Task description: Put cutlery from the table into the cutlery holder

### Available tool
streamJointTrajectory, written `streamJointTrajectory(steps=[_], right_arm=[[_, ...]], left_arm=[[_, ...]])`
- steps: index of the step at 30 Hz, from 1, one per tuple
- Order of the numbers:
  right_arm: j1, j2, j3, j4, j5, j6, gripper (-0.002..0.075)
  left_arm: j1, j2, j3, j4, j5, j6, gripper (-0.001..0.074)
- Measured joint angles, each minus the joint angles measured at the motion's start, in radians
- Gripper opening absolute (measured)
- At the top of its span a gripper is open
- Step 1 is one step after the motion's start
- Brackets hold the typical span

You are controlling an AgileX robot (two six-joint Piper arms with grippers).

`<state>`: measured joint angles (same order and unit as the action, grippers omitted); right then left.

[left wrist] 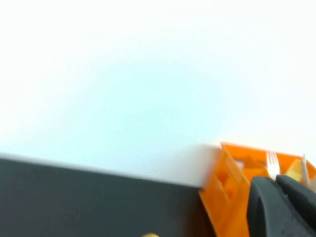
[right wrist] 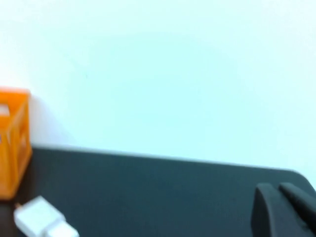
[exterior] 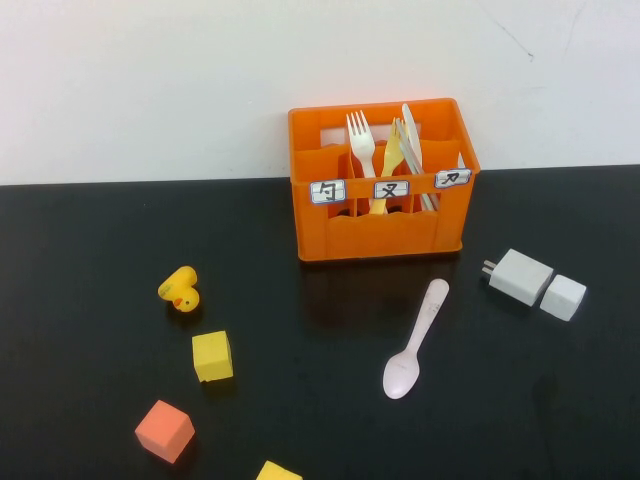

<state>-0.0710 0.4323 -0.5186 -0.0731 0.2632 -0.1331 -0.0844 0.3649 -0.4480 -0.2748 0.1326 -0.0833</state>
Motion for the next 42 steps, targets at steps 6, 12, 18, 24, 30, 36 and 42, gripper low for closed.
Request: streamJointTrajectory(steps=[6, 12, 18, 24, 30, 36, 42], right_arm=[[0.0, 0.236, -0.105, 0.001, 0.055, -0.14, -0.0002], [0.07, 0.478, -0.213, 0.05, 0.168, -0.415, -0.0002], [0.216, 0.723, -0.338, 0.187, 0.307, -0.753, -0.0002], [0.347, 0.985, -0.483, 0.296, 0.442, -1.108, -0.0002], [0.448, 1.22, -0.687, 0.314, 0.647, -1.318, -0.0002], [0.523, 1.371, -0.85, 0.313, 0.666, -1.397, 0.0], [0.574, 1.479, -0.965, 0.253, 0.636, -1.397, 0.0168]], left_arm=[[-0.004, 0.24, -0.047, -0.116, 0.033, -0.024, -0.0001], [-0.004, 0.472, -0.139, -0.125, 0.206, -0.025, -0.0001], [-0.004, 0.609, -0.173, -0.132, 0.272, 0.029, -0.0001], [-0.004, 0.648, -0.173, -0.167, 0.307, 0.083, -0.0001], [-0.004, 0.657, -0.173, -0.171, 0.307, 0.098, -0.0001], [-0.004, 0.7, -0.175, -0.173, 0.301, 0.102, -0.0001], [-0.004, 0.738, -0.175, -0.219, 0.292, 0.102, -0.0001]])
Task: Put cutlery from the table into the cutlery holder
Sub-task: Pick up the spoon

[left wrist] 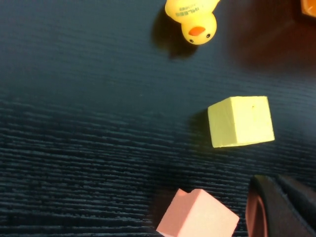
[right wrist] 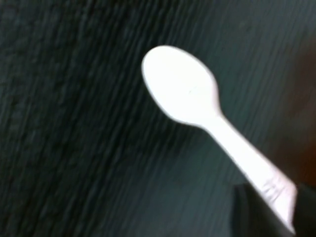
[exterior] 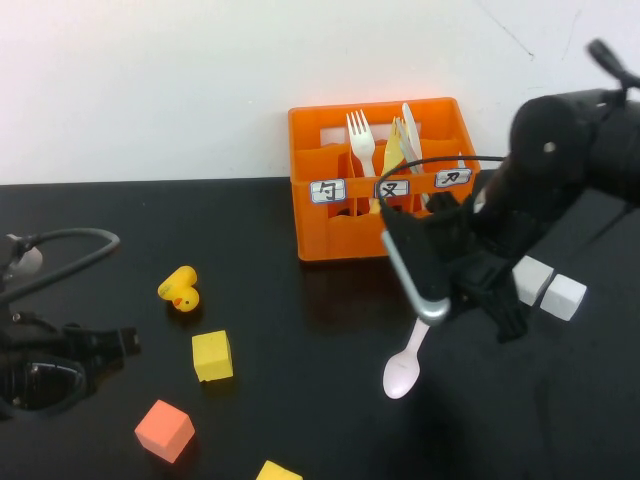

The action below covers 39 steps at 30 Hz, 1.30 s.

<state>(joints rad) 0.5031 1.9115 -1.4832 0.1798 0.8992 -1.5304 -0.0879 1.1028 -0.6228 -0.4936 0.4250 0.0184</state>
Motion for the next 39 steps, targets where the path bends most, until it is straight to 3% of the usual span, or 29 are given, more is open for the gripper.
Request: streamJointTrajectory(steps=[5, 9, 28, 33, 39], right_arm=[[0.009, 0.066, -0.018, -0.037, -0.024, 0.0, 0.0407], [0.009, 0.112, -0.019, -0.097, -0.024, -0.001, 0.0454], [0.013, 0.186, -0.037, -0.141, -0.159, -0.093, 0.0464], [0.013, 0.189, -0.045, -0.137, -0.119, -0.093, 0.044], [0.013, 0.191, -0.046, -0.121, 0.064, -0.048, 0.0401]], left_arm=[[0.0, 0.001, 0.0, -0.01, 0.0, 0.0, -0.0001], [0.0, 0.001, 0.0, -0.027, 0.0, 0.0, -0.0001], [0.0, 0.001, 0.0, -0.101, -0.008, 0.06, -0.0001], [0.0, 0.001, 0.0, -0.106, -0.008, 0.063, -0.0001], [0.0, 0.001, 0.0, -0.12, -0.006, 0.063, -0.0001]])
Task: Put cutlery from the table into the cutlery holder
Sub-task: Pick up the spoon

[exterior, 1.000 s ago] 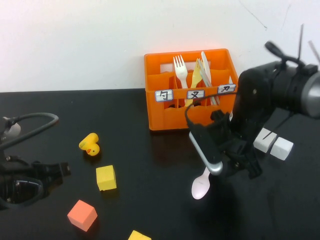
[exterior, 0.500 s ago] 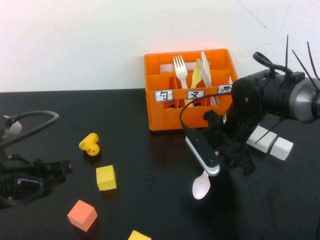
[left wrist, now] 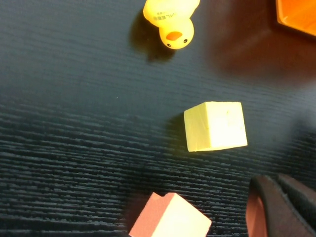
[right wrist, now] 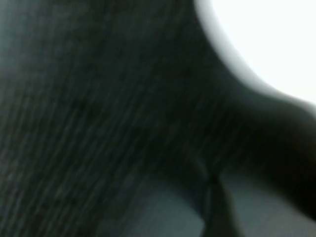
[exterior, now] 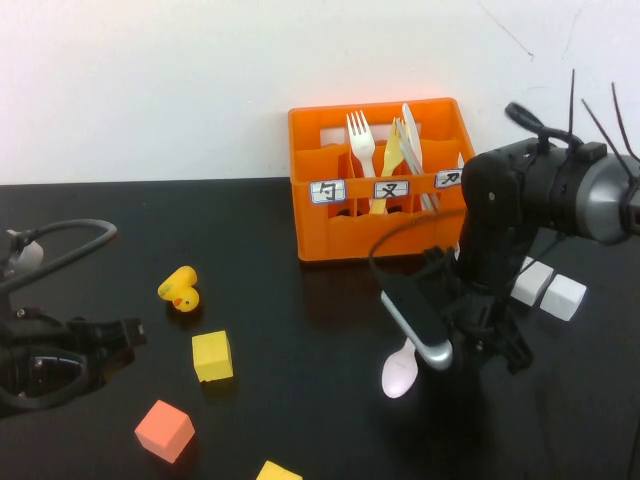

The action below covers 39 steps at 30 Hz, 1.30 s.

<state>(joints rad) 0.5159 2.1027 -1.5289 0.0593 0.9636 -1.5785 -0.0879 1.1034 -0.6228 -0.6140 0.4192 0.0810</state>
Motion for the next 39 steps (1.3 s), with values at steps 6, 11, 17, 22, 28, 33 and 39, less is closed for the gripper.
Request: streamJointTrajectory(steps=[6, 11, 17, 22, 28, 33, 39], right_arm=[[0.0, -0.006, 0.0, 0.035, 0.104, 0.003, 0.0397], [0.0, -0.057, 0.017, 0.037, 0.053, -0.005, 0.0396], [0.0, -0.076, 0.013, 0.035, -0.119, -0.014, 0.0396], [0.0, -0.054, 0.013, 0.035, -0.203, -0.042, 0.0396], [0.0, -0.038, 0.011, 0.035, -0.285, -0.062, 0.0375], [0.0, -0.027, 0.011, 0.056, -0.321, -0.066, 0.0349], [0.004, 0.002, 0.009, 0.181, -0.388, -0.066, 0.0247]], left_arm=[[0.0, 0.002, 0.0, -0.008, 0.009, 0.009, -0.0001], [0.0, 0.002, 0.0, -0.019, 0.013, 0.02, -0.0001], [0.0, 0.002, 0.0, -0.033, 0.017, 0.042, -0.0001], [0.0, 0.004, 0.0, -0.035, 0.017, 0.049, -0.0001], [0.0, 0.004, 0.0, -0.041, 0.019, 0.049, -0.0001], [0.0, 0.004, 0.0, -0.047, 0.02, 0.049, -0.0001], [0.0, 0.004, 0.0, -0.051, 0.02, 0.049, -0.0001]])
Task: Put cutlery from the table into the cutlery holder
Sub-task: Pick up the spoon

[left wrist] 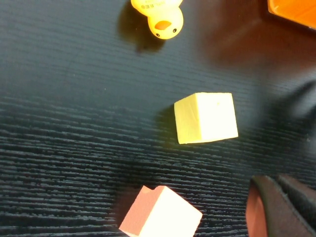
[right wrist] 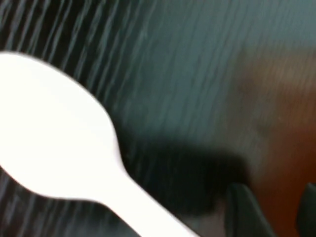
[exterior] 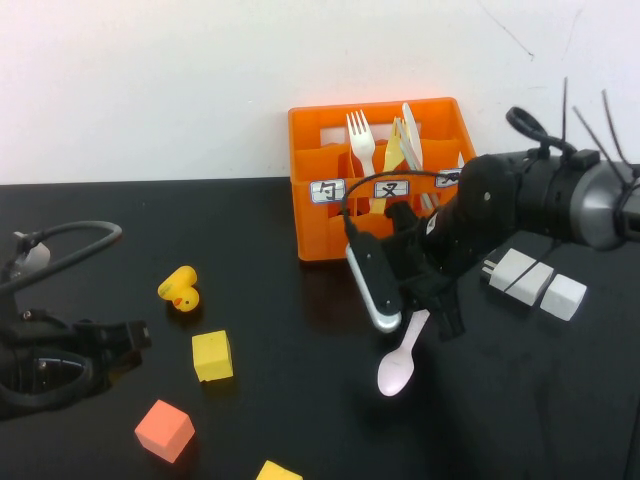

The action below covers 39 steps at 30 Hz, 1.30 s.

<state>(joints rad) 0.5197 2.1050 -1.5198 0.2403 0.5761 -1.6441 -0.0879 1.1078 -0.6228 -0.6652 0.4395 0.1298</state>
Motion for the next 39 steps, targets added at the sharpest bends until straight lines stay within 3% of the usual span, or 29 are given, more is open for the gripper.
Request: streamJointTrajectory(steps=[6, 14, 19, 27, 31, 36, 39], right_arm=[[0.006, 0.013, -0.003, -0.042, 0.043, 0.002, 0.0178], [0.007, 0.001, -0.017, -0.176, 0.375, 0.11, 0.0025], [0.007, -0.013, -0.015, -0.187, 0.47, 0.263, 0.0003], [0.001, -0.142, -0.01, -0.223, 0.525, 0.284, -0.0001], [-0.03, -0.142, -0.01, -0.209, 0.538, 0.284, 0.0083], [-0.041, -0.142, -0.01, -0.209, 0.525, 0.284, 0.0352], [-0.041, -0.142, -0.008, -0.207, 0.486, 0.229, 0.043]], left_arm=[[0.0, 0.0, 0.0, -0.005, 0.0, 0.004, -0.0001], [0.0, 0.0, 0.0, -0.02, 0.0, 0.016, -0.0001], [0.0, 0.0, 0.0, -0.062, 0.004, 0.059, -0.0001], [0.0, 0.0, 0.0, -0.085, 0.015, 0.101, -0.0001], [0.0, 0.0, 0.0, -0.087, 0.024, 0.103, -0.0001], [0.0, 0.0, 0.0, -0.092, 0.033, 0.107, -0.0001], [0.0, 0.0, 0.0, -0.117, 0.041, 0.129, -0.0001]])
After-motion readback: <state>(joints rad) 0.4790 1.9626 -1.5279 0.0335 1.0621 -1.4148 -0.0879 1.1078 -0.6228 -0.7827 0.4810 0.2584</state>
